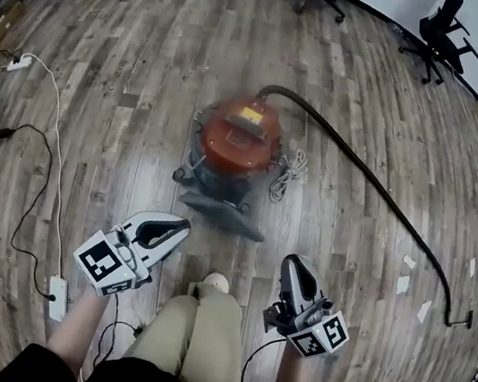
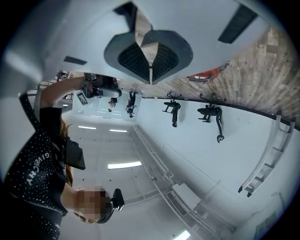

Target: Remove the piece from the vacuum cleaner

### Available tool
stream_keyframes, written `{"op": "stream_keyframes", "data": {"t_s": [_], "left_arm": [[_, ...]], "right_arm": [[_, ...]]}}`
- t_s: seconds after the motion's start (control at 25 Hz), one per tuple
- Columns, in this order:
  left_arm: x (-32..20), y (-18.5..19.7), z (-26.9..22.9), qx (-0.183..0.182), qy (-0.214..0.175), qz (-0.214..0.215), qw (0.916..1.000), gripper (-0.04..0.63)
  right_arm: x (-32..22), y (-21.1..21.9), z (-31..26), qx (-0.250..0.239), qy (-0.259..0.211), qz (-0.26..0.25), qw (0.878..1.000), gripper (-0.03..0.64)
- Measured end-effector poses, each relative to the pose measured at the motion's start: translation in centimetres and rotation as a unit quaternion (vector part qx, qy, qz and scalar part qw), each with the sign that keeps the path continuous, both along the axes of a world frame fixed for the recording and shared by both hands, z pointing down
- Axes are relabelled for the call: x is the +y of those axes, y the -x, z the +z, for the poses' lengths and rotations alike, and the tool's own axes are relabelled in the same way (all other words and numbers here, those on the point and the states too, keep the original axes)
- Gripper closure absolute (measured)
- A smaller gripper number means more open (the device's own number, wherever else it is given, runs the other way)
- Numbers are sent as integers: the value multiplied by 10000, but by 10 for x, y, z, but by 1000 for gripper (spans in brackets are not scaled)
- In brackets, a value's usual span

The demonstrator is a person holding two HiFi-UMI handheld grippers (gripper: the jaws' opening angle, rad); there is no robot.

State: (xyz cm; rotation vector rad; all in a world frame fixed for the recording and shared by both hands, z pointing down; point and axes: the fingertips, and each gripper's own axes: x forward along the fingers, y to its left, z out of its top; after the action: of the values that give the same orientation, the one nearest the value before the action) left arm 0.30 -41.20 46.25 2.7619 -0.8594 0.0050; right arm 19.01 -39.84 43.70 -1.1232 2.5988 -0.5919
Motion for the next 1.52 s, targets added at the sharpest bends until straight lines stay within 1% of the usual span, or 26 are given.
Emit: {"op": "stream_keyframes", "data": {"t_s": [0.12,0.2,0.24,0.28,0.32,0.36,0.4,0.44,0.56,0.64,0.72,0.8,0.84,0.88,0.92,0.96,1.0,1.08,1.2,1.24,1.28,1.32,1.36,1.44,1.48,1.52], "left_arm": [[-29,4,56,-114,-349,-130,9992,586],[-41,9,90,-173,-514,-185,9984,582],[-46,11,107,-196,-560,-194,9980,527],[-51,14,124,-235,-598,-198,9977,417],[-55,17,141,-295,-639,-207,9973,349],[-58,21,156,-363,-680,-225,9968,318],[-60,26,171,-417,-709,-252,9963,297],[-61,30,184,-435,-720,-293,9960,293],[-67,37,213,-382,-687,-425,9960,293],[-69,31,228,-558,-718,-359,9952,295],[-70,23,241,-876,-778,-211,9929,295],[-74,18,249,-1063,-798,-205,9909,298],[-77,20,251,-1085,-791,-311,9905,310],[-79,23,251,-1065,-761,-448,9904,392],[-80,26,251,-1015,-720,-522,9909,507],[-79,26,249,-955,-699,-487,9918,540],[-74,25,247,-907,-720,-384,9925,561],[-62,25,238,-734,-836,-245,9935,565],[-45,39,210,48,-926,-237,9954,566],[-41,39,206,94,-952,-184,9952,566],[-39,37,207,-3,-956,-121,9953,566],[-39,34,209,-112,-913,-61,9957,565],[-40,32,211,-136,-841,-32,9964,564],[-44,34,206,98,-779,-142,9968,482],[-46,37,201,236,-823,-266,9960,480],[-48,41,198,299,-902,-393,9947,482]], "right_arm": [[-21,-9,66,267,-324,-214,9989,604],[-30,-12,103,328,-532,-310,9976,604],[-34,-15,119,305,-652,-302,9969,600],[-38,-20,133,220,-756,-270,9965,557],[-43,-25,146,84,-827,-243,9962,499],[-47,-28,160,-35,-863,-246,9960,462],[-50,-28,175,-48,-868,-290,9958,424],[-52,-26,191,96,-851,-374,9956,398],[-51,-13,233,857,-818,-645,9909,387],[-48,-10,244,910,-874,-753,9891,387],[-43,-7,246,870,-950,-923,9874,389],[-43,-4,250,1125,-1012,-895,9844,393],[-45,-3,252,1328,-1037,-813,9823,436],[-47,-3,254,1502,-1059,-739,9802,527],[-47,-2,255,1602,-1088,-715,9785,559],[-45,-1,254,1634,-1132,-763,9771,573],[-40,2,251,1623,-1197,-870,9756,577],[-26,5,244,1474,-1361,-1132,9731,580],[-4,-2,237,992,-1378,-1345,9763,581],[-1,-3,240,1018,-1304,-1370,9767,581],[-1,-3,246,1127,-1199,-1346,9771,581],[-5,-5,251,1221,-1087,-1240,9787,581],[-12,-9,252,1200,-990,-1045,9823,566],[-27,-22,244,760,-909,-498,9917,463],[-33,-29,239,531,-903,-236,9942,459],[-39,-36,238,440,-866,-30,9953,460]]}}
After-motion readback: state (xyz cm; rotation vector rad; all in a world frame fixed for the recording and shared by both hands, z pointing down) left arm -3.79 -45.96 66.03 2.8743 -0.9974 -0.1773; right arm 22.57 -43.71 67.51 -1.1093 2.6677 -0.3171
